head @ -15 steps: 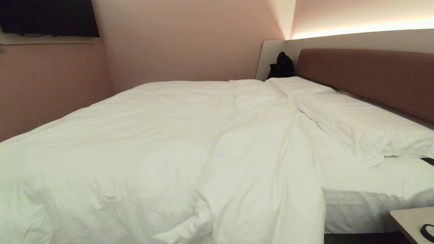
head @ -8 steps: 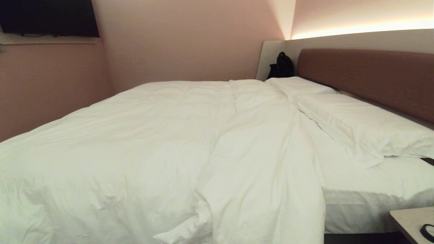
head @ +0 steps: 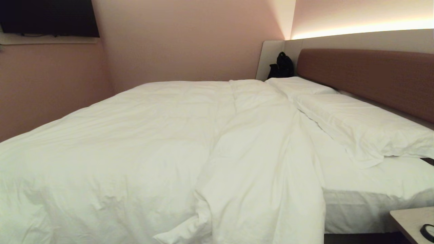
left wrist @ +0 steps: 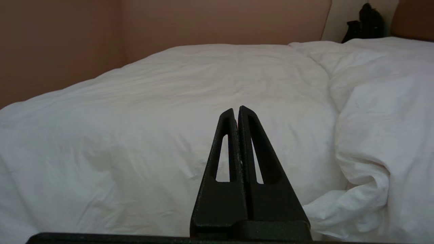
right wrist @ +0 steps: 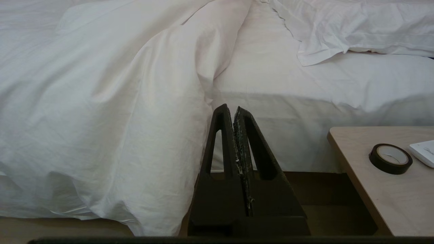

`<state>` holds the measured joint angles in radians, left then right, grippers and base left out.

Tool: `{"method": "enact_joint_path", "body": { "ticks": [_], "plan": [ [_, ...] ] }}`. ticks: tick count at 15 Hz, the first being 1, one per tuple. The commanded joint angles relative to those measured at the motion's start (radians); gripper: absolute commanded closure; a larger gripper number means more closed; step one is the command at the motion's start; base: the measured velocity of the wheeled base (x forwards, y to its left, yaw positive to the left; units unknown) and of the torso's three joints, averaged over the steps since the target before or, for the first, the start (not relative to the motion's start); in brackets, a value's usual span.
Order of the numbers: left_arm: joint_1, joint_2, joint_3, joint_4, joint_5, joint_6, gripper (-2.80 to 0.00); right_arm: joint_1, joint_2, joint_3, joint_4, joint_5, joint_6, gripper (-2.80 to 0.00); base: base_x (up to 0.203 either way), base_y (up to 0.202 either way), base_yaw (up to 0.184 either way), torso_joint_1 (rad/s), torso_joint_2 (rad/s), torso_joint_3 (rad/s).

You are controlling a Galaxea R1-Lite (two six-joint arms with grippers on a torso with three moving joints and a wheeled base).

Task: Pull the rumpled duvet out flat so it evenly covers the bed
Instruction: Flatten the corners of the folded blanket

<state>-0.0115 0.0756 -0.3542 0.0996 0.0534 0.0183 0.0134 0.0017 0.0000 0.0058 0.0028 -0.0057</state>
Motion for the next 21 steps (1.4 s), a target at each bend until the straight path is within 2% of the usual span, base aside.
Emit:
{"method": "enact_joint_path", "body": {
  "ticks": [1,4,8,10,21],
  "plan": [
    [0.001,-0.074,0.033,-0.001,-0.018,0.005,0.0,0.0,0.0,0.0,0.0,0.0,0.0,0.0,0.0,0.0,0.0,0.0,0.0,0.0],
    [0.001,-0.076,0.046,-0.003,-0.018,0.002,0.0,0.0,0.0,0.0,0.0,0.0,0.0,0.0,0.0,0.0,0.0,0.0,0.0,0.0],
    [0.001,-0.076,0.125,-0.036,-0.018,0.006,0.0,0.0,0.0,0.0,0.0,0.0,-0.001,0.0,0.0,0.0,0.0,0.0,0.0,0.0],
    [0.001,-0.076,0.175,-0.048,-0.015,0.03,0.0,0.0,0.0,0.0,0.0,0.0,0.0,0.0,0.0,0.0,0.0,0.0,0.0,0.0],
    [0.001,-0.076,0.296,-0.046,-0.01,0.065,0.0,0.0,0.0,0.0,0.0,0.0,0.0,0.0,0.0,0.0,0.0,0.0,0.0,0.0]
  ]
}}
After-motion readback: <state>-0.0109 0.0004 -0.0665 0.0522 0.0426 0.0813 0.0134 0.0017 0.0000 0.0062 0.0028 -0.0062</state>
